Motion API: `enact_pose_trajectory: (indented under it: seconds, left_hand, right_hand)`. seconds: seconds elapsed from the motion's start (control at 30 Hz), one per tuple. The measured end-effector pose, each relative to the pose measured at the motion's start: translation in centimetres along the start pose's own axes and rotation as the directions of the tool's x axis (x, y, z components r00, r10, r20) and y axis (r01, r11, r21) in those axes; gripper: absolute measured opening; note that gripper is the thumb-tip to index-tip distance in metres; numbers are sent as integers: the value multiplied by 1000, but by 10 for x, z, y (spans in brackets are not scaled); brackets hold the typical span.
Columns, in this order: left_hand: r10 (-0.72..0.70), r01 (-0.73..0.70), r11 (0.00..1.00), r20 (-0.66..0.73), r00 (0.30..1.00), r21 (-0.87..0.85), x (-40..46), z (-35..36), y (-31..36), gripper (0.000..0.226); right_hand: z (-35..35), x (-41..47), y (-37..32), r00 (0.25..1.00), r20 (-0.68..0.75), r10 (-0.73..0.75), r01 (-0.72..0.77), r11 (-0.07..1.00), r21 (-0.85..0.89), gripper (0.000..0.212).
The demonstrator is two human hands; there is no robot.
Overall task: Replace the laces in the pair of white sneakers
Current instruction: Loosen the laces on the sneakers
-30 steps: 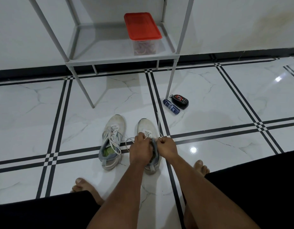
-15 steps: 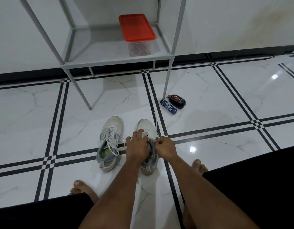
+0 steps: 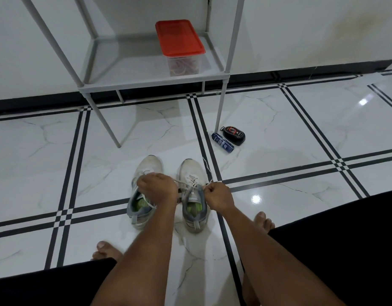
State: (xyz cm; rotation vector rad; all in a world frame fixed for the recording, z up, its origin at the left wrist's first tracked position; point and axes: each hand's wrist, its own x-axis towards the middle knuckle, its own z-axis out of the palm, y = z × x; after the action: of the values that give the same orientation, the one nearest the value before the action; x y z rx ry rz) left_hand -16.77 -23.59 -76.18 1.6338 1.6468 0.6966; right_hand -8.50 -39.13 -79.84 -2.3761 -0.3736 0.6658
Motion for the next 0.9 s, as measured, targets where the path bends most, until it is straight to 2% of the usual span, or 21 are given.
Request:
enact_pose_trajectory:
  seconds: [0.03,0.07,0.1,0.17,0.2,0.27,0.3,0.33,0.37,0.4,0.43,0.47,0.5,0.53,0.6,0.67,0.7,0.73,0.8,0.87,0.9]
  left_hand:
    - [153,-154,979,17,988,135,2,-1,-3,40]
    - [357,-378,893,127,926,246,2,-1,-10,43]
    - [486,-565,773,302,820,289,-1,0,-14,45]
    - [515,-787,558,634,577,262,-8,7,-17,46]
    - [489,-855,444,727,482,268,-14,11,-18,43]
    - [502,-917,285,772,390,278,-19,18,-24,34]
    - [537,-922,278,752,382,270,-19,22,-25,31]
    - [580,-905,345,701,415,251,-20,23,-26,28]
    - [608,-839,499,601,519,219,-18,24,-26,23]
    - [570,-684,713,440,694,154,-16,22,-20,19]
    - [407,-426,905,257,877,21,-12,16,-11,16]
    - [156,-135,976,116,981,-168,-4,9,-1,15]
    - [-82,87,939,29,996,-333,6,2,7,17]
    - [-248,216,890,-30,968,-402,18,-4,10,20]
    - [-336,300,924,-131,933,-236,36,-14,5,28]
    - [-156,159,987,-161,975,6,36,-17,-6,44]
    - [49,-36,992,-104,993,122,31,-15,-14,53]
    - [277,-276,937,29,961,215,23,-10,-18,57]
    - [550,-676,680,413,726,284,2,2,-19,56]
    - [552,-866,373,671,495,332,-18,13,-20,45]
    - [548,-900,262,715,435,348,-25,17,-21,38]
  right_hand:
    - [0,1,1,1000,2,-4,4,1000,2,39]
    - [-1,1,1,1000,7,-9,9,1000,0,39]
    - [-1,1,0,1000,13,-18,18,1000,-12,38]
    - [-2,1,-1,999,13,-41,41,999,-28,39]
    - [-2,2,-1,998,10,-54,54,998,-26,40]
    - [-1,1,-1,998,3,-68,68,998,-18,41]
    - [0,1,-1,998,6,-66,66,998,-20,41]
    - [0,0,-1,998,6,-68,69,997,-32,40]
    - [-1,1,0,998,3,-70,70,996,-48,38]
    - [-1,3,1,998,2,-65,65,996,-56,38]
    - [-1,4,2,998,7,-54,55,997,-54,40]
    - [-1,4,1,999,11,-50,51,997,-52,42]
    - [-1,4,0,999,10,-51,51,997,-53,43]
    - [-1,5,0,999,9,-51,51,997,-51,43]
    - [-1,4,0,999,6,-49,49,998,-44,42]
    - [-1,3,0,999,11,-50,50,998,-41,42]
    - [-1,3,-2,998,14,-55,55,998,-40,42]
    - [-1,4,-2,998,15,-58,58,998,-39,42]
    - [-1,3,-4,998,16,-56,57,998,-41,39]
    - [0,3,-5,999,15,-45,45,998,-42,36]
    - [1,2,-5,999,11,-37,38,998,-46,35]
